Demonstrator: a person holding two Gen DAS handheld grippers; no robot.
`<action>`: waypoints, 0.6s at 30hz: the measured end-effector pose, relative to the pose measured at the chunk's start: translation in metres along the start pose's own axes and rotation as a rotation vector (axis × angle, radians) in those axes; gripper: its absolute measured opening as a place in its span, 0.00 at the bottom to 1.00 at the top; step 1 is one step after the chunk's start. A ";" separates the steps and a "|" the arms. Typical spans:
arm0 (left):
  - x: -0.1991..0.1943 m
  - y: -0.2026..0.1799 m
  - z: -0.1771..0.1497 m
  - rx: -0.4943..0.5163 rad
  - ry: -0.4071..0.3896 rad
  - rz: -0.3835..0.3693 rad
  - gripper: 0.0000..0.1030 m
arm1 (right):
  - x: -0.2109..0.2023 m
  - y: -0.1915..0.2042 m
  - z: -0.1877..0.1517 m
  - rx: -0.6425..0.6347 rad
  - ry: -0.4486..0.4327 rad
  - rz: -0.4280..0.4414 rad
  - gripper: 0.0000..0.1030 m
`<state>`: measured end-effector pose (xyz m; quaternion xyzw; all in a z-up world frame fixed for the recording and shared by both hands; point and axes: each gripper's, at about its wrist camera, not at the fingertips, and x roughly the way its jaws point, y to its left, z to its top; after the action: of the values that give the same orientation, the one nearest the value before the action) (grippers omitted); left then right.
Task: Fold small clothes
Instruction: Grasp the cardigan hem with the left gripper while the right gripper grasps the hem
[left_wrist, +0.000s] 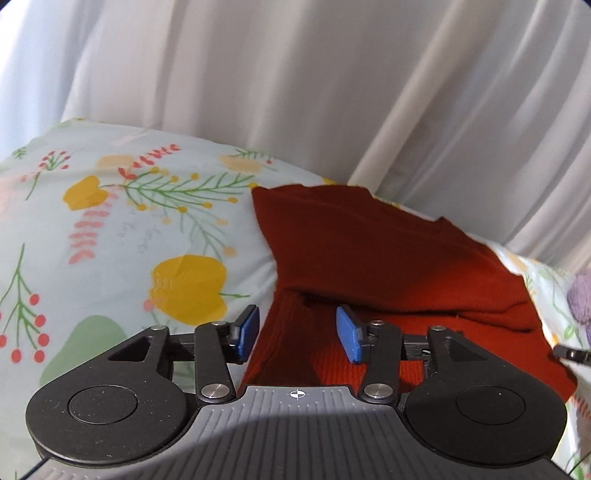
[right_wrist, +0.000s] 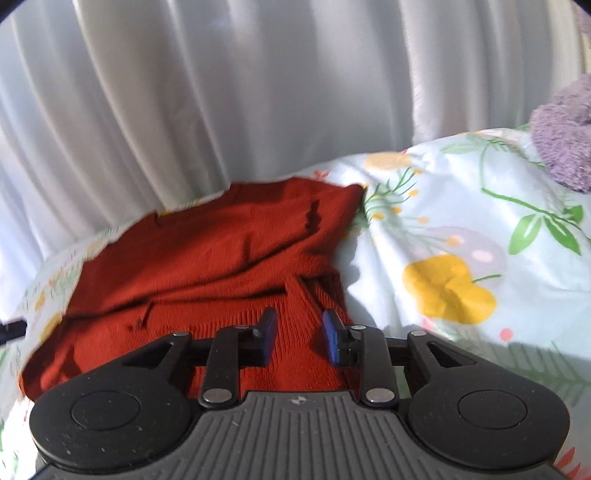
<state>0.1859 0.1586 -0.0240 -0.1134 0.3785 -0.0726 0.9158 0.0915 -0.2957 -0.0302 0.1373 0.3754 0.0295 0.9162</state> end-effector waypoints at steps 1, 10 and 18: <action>0.008 -0.003 -0.001 0.031 0.020 0.012 0.54 | 0.004 0.002 0.000 -0.025 0.008 -0.008 0.34; 0.034 -0.008 -0.008 0.072 0.074 0.051 0.26 | 0.036 0.020 0.003 -0.186 0.054 -0.073 0.22; 0.033 -0.025 -0.011 0.138 0.091 0.027 0.21 | 0.028 0.025 0.000 -0.211 0.034 -0.044 0.07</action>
<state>0.2001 0.1256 -0.0477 -0.0416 0.4153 -0.0914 0.9041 0.1131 -0.2674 -0.0424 0.0311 0.3887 0.0511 0.9194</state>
